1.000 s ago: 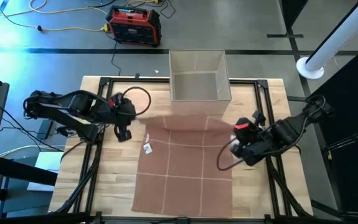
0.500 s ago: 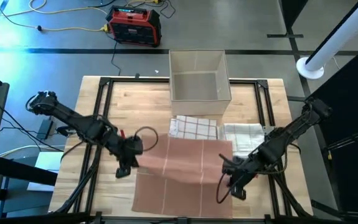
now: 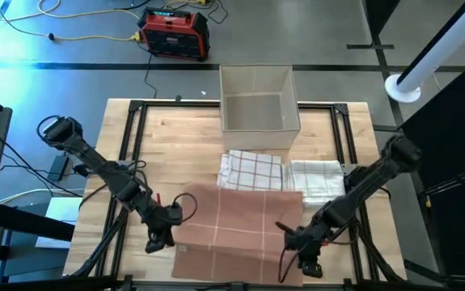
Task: Fold towel
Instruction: Fold the brown towel
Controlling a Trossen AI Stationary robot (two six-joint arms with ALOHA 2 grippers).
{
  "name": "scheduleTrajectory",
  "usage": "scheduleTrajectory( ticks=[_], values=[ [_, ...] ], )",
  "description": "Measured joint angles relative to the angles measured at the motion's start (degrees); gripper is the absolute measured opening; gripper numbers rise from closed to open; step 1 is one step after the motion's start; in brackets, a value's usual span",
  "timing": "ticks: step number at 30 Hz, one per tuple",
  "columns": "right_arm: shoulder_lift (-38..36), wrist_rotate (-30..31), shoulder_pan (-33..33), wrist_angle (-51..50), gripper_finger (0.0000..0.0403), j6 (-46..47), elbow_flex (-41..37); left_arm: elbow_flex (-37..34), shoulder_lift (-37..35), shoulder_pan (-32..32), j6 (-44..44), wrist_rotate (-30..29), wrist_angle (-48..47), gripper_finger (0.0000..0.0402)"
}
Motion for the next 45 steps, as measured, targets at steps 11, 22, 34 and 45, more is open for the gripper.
scheduleTrajectory(
  ticks=[11,22,34,45],
  values=[
    [3.7,-3.5,0.1,3.3,0.0048,-1.0,0.0,0.0,7.3,-3.0,-5.5,5.0,9.6,0.0066],
    [4.7,-20.5,1.0,3.1,0.0214,8.2,0.0,0.1,11.1,-4.7,-8.1,8.5,3.3,0.0162],
    [-3.2,3.7,-1.4,-11.1,0.0083,12.8,0.0,0.0,8.2,-2.8,-3.8,-11.3,-0.7,0.0114],
    [-19.5,17.0,-19.2,-37.5,0.0049,-8.3,0.1,0.2,-2.1,11.3,18.5,-22.0,-12.9,0.0029]
  ],
)
